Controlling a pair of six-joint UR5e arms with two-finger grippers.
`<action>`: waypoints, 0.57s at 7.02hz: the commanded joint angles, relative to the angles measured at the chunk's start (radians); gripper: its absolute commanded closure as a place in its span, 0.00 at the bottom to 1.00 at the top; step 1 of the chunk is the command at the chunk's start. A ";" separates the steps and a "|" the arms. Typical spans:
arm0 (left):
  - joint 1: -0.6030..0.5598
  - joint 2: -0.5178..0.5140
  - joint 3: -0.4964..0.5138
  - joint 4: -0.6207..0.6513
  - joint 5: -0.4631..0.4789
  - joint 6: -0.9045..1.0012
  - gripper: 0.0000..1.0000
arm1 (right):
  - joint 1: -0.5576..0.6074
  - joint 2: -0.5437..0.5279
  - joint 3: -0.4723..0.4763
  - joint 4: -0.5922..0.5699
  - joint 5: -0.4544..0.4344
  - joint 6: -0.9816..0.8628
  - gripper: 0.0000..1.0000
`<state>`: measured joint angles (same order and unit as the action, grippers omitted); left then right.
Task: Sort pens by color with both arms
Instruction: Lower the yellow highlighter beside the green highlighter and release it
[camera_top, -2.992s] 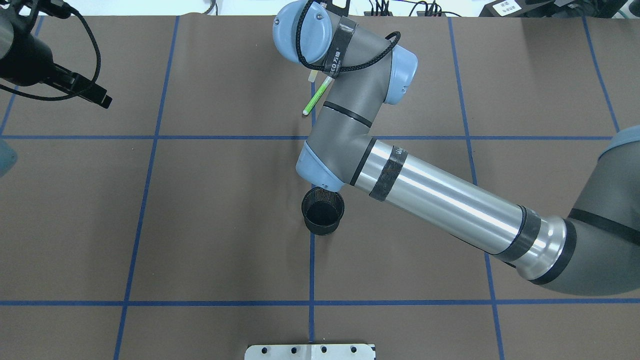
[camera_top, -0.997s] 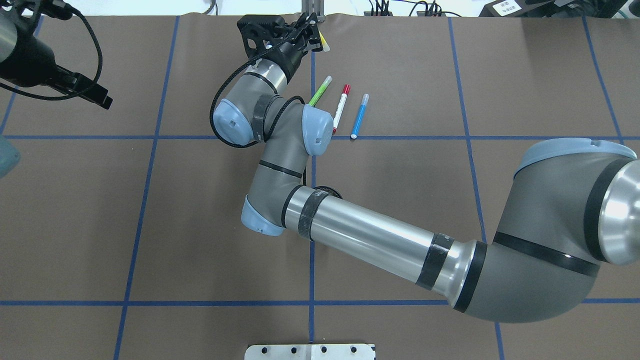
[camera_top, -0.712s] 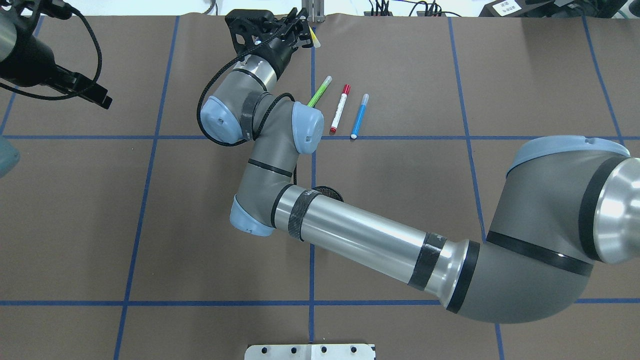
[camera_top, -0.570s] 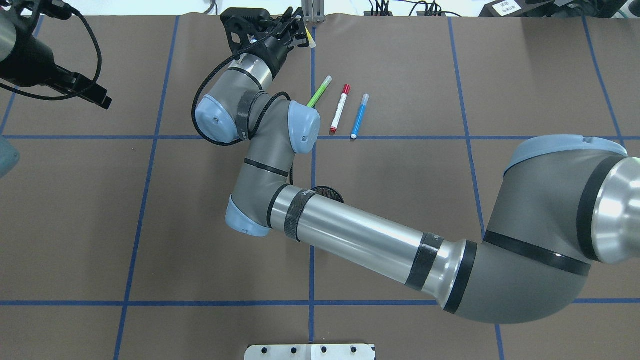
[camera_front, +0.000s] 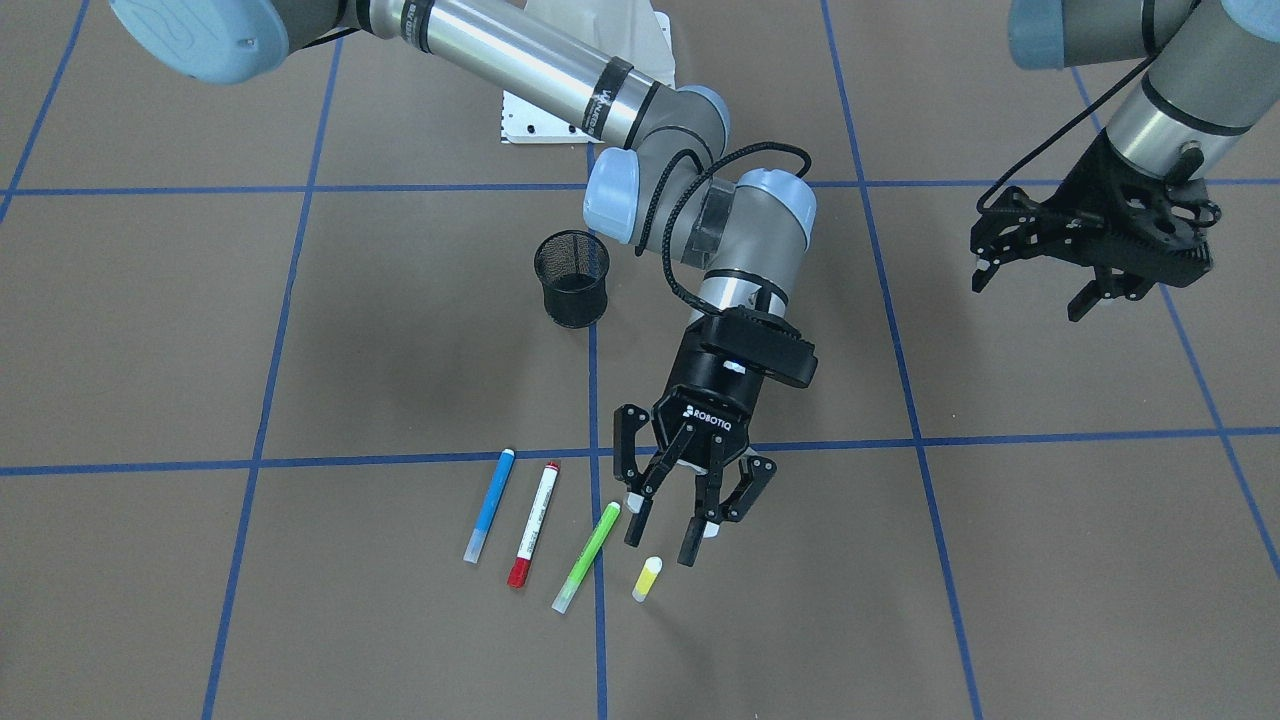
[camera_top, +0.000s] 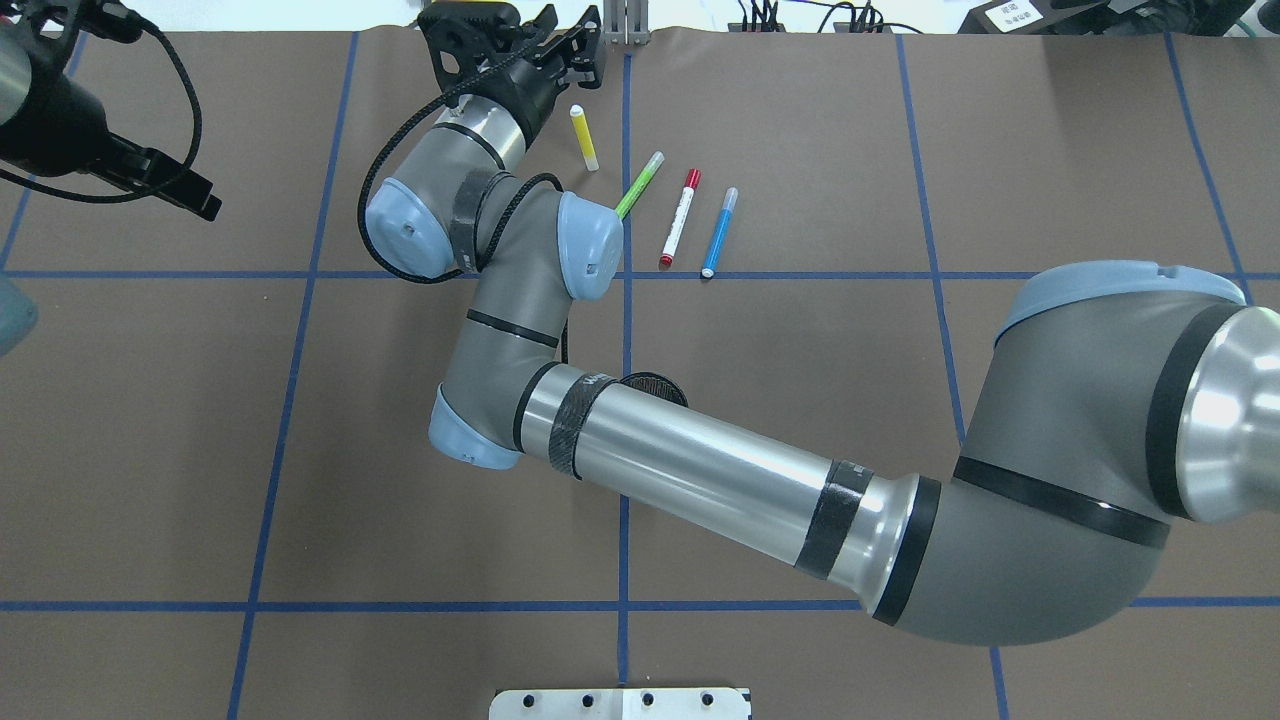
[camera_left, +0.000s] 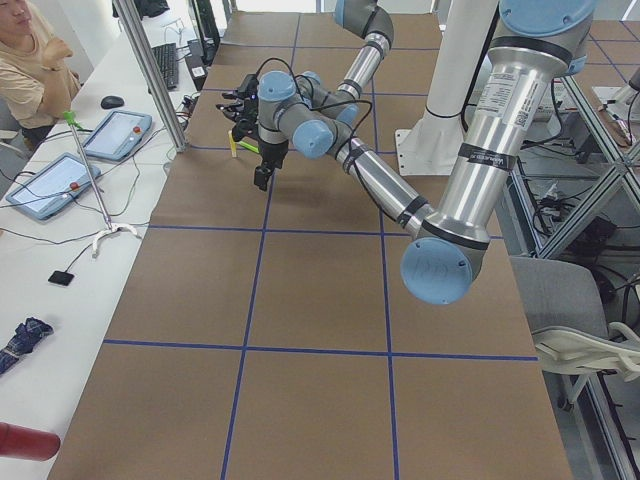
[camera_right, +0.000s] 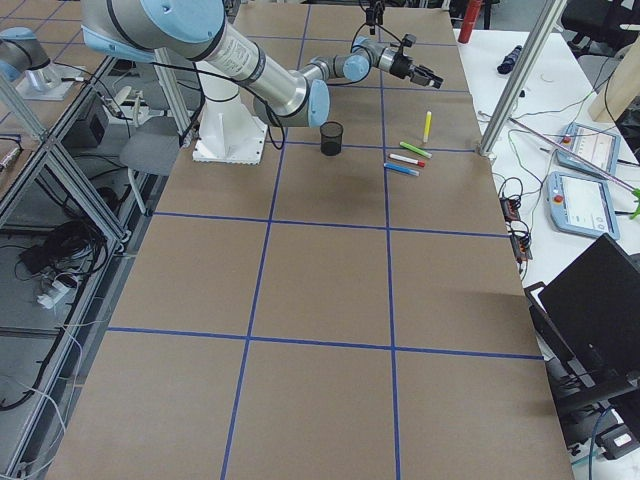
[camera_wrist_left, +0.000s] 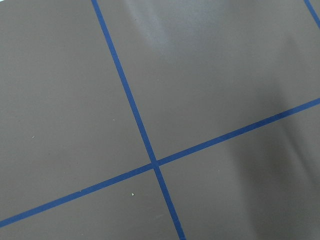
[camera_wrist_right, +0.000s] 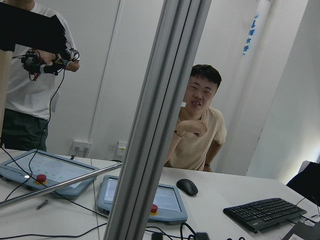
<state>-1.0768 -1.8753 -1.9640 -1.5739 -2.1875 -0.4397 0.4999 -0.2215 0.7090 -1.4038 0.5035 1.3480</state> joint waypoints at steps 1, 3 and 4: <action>0.000 -0.002 0.000 0.000 0.000 0.001 0.01 | 0.000 0.011 0.001 -0.001 0.001 -0.016 0.01; 0.000 -0.002 0.000 0.000 0.000 0.001 0.01 | 0.000 0.017 0.009 0.000 0.020 -0.017 0.01; 0.000 -0.004 0.000 0.002 0.000 0.001 0.01 | 0.002 0.019 0.042 0.002 0.053 -0.017 0.01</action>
<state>-1.0768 -1.8779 -1.9636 -1.5735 -2.1874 -0.4387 0.5006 -0.2045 0.7233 -1.4033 0.5280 1.3318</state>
